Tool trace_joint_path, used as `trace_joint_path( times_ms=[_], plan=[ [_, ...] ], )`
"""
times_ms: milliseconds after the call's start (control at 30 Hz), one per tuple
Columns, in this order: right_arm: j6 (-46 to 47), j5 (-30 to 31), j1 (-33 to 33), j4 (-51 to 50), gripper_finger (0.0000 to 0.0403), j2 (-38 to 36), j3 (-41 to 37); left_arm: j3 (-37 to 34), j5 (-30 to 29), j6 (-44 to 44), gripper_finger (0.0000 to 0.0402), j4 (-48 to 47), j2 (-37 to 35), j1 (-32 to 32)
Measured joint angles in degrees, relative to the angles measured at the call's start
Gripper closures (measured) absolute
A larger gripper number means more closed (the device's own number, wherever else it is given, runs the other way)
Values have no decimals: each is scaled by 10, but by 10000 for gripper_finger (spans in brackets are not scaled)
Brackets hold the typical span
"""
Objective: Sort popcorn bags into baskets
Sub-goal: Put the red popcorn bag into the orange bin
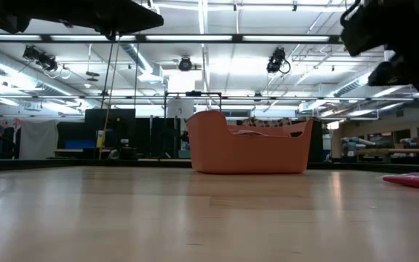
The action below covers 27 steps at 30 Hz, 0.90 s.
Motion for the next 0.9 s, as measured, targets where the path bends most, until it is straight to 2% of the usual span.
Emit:
trace_joint_path(
  times_ms=[167, 367, 633, 900],
  plan=[
    [64, -30, 19, -78, 327, 64, 47, 0, 0, 3, 367, -3, 0, 11],
    [117, -17, 29, -155, 264, 140, 102, 0, 0, 3, 367, -9, 0, 29],
    [211, 4, 20, -161, 187, 199, 127, 0, 0, -3, 367, -13, 0, 34],
    [251, -3, 20, -166, 171, 225, 127, 0, 0, -3, 367, -15, 0, 34]
  ],
)
